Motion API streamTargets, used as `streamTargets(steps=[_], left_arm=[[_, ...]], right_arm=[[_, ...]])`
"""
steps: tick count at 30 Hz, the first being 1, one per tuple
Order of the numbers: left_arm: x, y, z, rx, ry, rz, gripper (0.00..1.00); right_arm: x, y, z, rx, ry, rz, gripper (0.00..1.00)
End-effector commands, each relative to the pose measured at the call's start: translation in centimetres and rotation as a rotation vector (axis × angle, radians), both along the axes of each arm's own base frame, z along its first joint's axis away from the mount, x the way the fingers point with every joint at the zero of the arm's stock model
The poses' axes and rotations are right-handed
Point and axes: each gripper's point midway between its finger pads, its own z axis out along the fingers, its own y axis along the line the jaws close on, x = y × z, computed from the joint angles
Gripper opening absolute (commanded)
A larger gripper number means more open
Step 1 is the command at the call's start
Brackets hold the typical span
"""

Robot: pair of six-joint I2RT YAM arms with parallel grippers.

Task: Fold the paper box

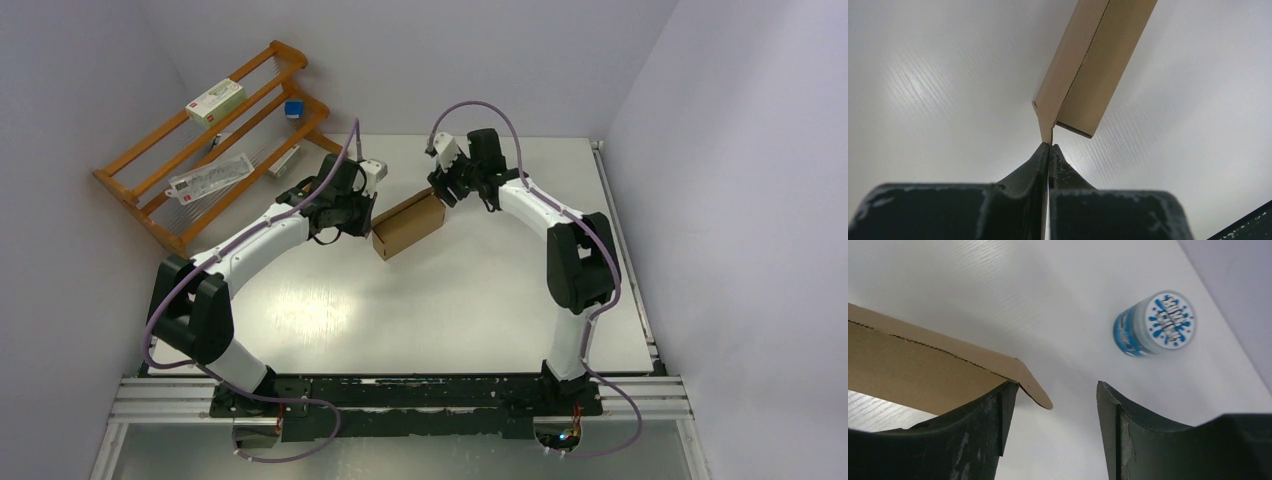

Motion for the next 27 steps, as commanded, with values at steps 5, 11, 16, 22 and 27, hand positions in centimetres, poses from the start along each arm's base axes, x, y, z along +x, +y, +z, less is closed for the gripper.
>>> streamTargets(steps=[5,11,16,22,27], left_arm=[[0.1,-0.3,0.0,-0.006,0.010,-0.018,0.06],[0.3,-0.4,-0.2,-0.012,0.016,-0.010,0.06],[0.3,-0.3,-0.3,-0.008,0.023,-0.005,0.06],[0.3,-0.2,-0.4,0.001,0.024,0.000,0.06],[0.3,-0.1,-0.4,0.002,0.023,0.001,0.06]], right_arm=[[-0.8,0.8,-1.4,0.010,0.117,0.054,0.49],[-2.2,0.9,-2.2,0.033,0.214,0.041,0.34],[-3.0,0.5,-2.1,0.041,0.232,0.011,0.34],[-2.9,0.2,-1.0,0.041,0.213,-0.011,0.37],[-2.9,0.1,-0.2,0.044,0.200,-0.017,0.36]])
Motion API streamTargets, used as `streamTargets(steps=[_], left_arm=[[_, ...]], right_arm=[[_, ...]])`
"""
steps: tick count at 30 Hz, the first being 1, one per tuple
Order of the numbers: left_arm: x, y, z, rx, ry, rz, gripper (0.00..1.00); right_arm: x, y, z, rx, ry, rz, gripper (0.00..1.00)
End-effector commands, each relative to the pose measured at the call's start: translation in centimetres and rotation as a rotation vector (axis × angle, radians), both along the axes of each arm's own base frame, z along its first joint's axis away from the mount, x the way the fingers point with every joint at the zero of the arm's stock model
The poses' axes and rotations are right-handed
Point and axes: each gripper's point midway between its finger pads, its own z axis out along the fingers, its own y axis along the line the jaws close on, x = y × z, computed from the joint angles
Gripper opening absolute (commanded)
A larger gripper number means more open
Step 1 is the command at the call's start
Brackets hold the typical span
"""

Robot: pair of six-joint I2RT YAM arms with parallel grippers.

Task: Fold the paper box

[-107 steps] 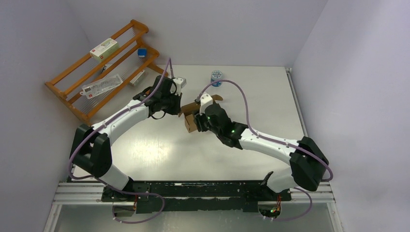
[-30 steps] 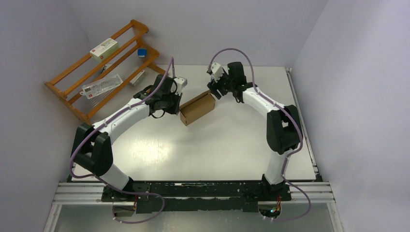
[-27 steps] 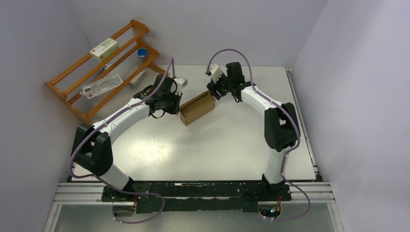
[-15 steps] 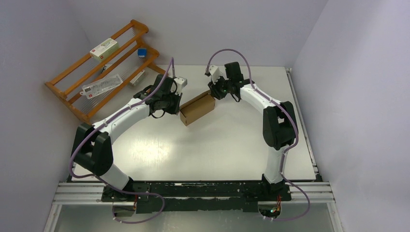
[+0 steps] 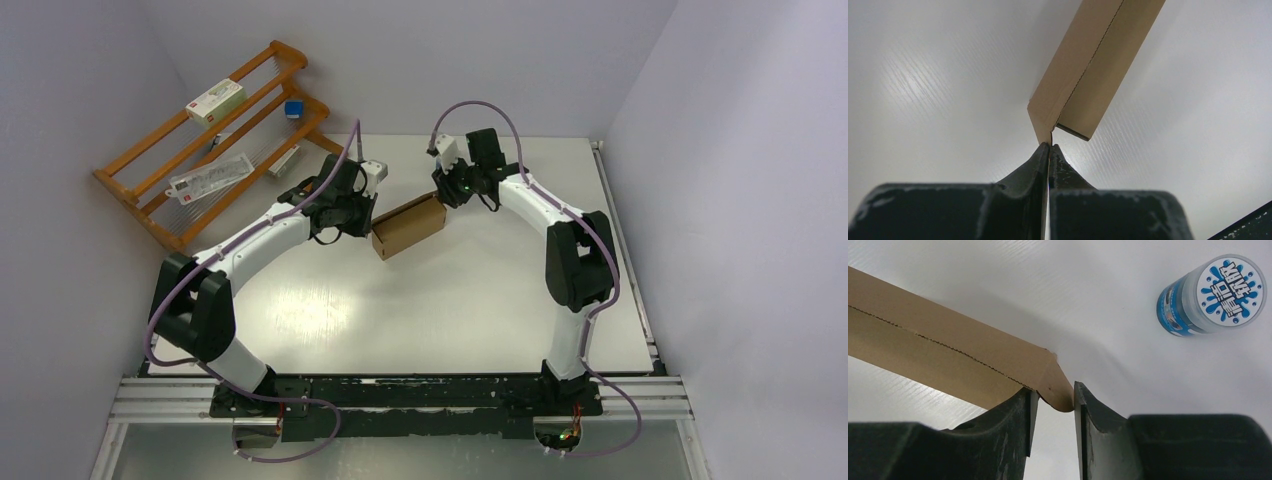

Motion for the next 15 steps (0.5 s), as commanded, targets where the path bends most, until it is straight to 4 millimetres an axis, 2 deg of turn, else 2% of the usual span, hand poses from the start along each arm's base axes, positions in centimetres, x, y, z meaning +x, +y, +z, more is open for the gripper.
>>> streamTargets(steps=[1,5,15], left_arm=[[0.27,-0.10,0.11,0.000,0.011,0.002,0.06],[0.31,-0.11,0.05,0.001,0.014,0.003,0.06],[0.39,-0.16,0.13,-0.005,0.024,0.023,0.06]], right_arm=[[-0.47,-0.35,1.93,0.010,-0.012,-0.018,0.36],[-0.55,-0.44,2.18,0.012,-0.012,-0.025,0.30],[-1.30,-0.08,2.53,0.041,0.029,-0.026,0.06]])
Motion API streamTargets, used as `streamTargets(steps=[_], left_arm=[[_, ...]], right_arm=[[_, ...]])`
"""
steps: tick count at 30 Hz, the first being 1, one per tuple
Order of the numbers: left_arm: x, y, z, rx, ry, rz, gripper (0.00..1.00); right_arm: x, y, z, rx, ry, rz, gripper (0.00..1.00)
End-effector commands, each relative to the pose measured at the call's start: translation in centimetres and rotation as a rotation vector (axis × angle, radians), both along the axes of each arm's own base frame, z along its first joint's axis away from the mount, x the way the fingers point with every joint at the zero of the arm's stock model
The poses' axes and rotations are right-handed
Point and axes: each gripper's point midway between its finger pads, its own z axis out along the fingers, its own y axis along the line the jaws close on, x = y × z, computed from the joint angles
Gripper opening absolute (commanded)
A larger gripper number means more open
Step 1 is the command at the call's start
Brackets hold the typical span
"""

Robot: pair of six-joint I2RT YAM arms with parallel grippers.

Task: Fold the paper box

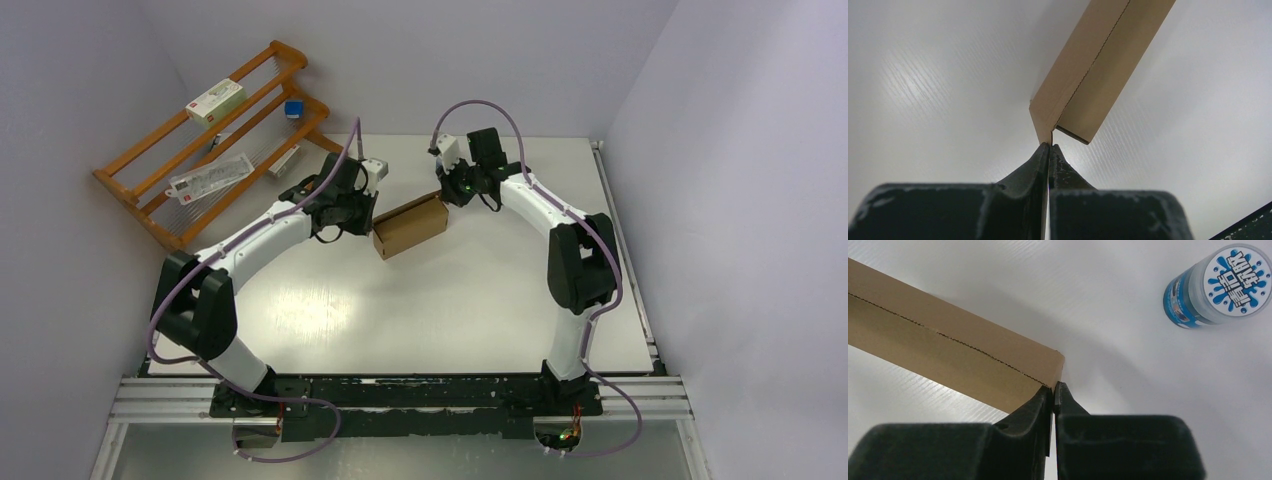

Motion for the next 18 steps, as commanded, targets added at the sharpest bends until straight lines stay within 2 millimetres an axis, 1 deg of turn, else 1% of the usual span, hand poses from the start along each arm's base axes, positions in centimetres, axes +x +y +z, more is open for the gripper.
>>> streamTargets(steps=[1,4,7,11,18], left_arm=[[0.06,0.00,0.01,-0.004,0.026,0.021,0.06],[0.11,-0.11,-0.09,-0.012,0.034,0.028,0.06],[0.09,-0.16,-0.31,-0.013,0.047,0.041,0.06],[0.15,-0.16,-0.57,-0.013,0.058,0.054,0.06],[0.28,0.41,-0.70,0.017,0.049,0.073,0.06]], right_arm=[[-0.54,0.01,2.21,0.037,0.001,-0.021,0.05],[-0.68,-0.12,2.14,0.039,0.023,-0.048,0.02],[-0.88,-0.25,1.97,0.033,0.051,-0.074,0.00],[-1.08,-0.45,1.76,0.021,0.081,-0.115,0.00],[-1.19,-0.62,1.99,-0.005,0.117,-0.181,0.00]])
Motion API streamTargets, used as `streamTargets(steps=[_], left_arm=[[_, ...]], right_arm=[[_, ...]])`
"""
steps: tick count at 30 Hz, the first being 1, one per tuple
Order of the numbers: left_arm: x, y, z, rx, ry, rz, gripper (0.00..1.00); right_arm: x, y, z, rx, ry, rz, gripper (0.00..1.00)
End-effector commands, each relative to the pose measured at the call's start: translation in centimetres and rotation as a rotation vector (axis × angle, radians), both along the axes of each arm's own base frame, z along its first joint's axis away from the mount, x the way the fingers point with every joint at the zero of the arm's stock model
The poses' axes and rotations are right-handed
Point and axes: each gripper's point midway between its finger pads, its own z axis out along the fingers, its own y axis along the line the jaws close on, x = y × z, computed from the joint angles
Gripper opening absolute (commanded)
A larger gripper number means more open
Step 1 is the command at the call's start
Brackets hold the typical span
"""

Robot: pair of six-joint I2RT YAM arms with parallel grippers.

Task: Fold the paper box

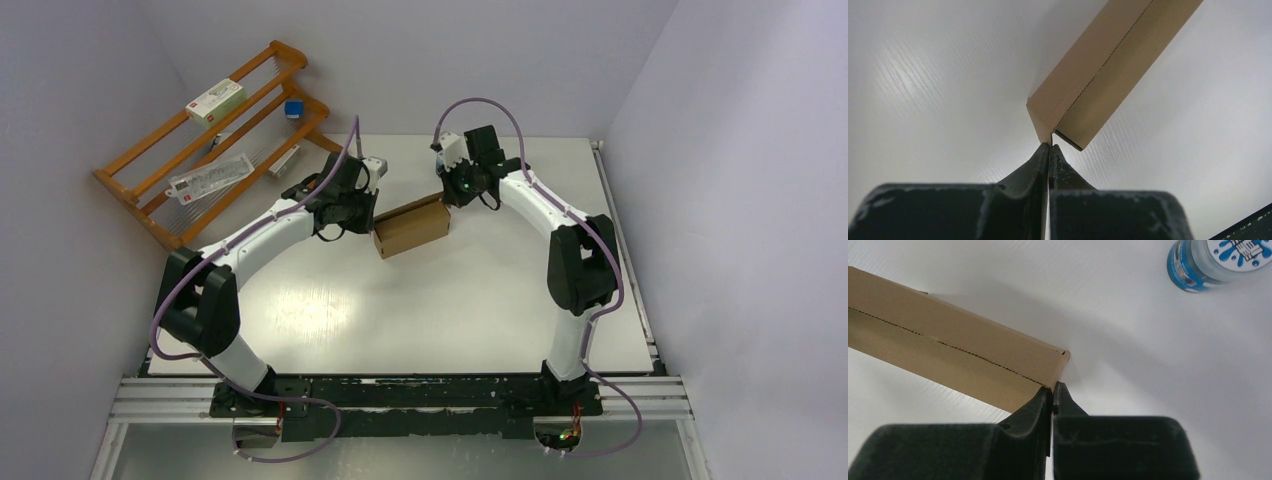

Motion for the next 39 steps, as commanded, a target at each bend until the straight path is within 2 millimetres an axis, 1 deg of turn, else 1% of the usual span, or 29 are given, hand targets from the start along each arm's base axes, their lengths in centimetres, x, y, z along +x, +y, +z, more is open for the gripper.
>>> streamTargets(steps=[1,6,12,16,25,28,34,39], left_arm=[[0.0,0.8,-0.3,0.041,0.019,0.029,0.06],[0.0,0.9,-0.3,0.061,0.008,0.033,0.06],[-0.1,0.8,-0.5,0.085,0.007,0.037,0.07],[-0.2,0.7,-0.7,0.083,0.017,0.049,0.06],[0.1,0.0,-0.5,0.015,0.040,0.121,0.06],[0.2,-0.6,-0.1,-0.025,0.051,0.137,0.06],[0.4,-1.1,0.3,-0.058,0.071,0.142,0.05],[0.9,-0.3,0.5,-0.097,0.105,0.158,0.05]], right_arm=[[-0.3,0.0,1.8,-0.005,0.027,-0.063,0.00],[-0.6,0.0,2.0,-0.023,0.054,-0.106,0.00],[-0.9,0.2,2.7,-0.027,0.085,-0.141,0.00],[-1.3,0.1,2.2,-0.021,0.120,-0.188,0.00],[-3.4,0.8,0.5,-0.018,0.196,-0.237,0.00],[-3.7,0.8,0.3,-0.033,0.182,-0.258,0.00],[-4.2,0.7,0.7,-0.056,0.125,-0.307,0.00],[-5.0,1.1,1.1,-0.056,0.106,-0.309,0.00]])
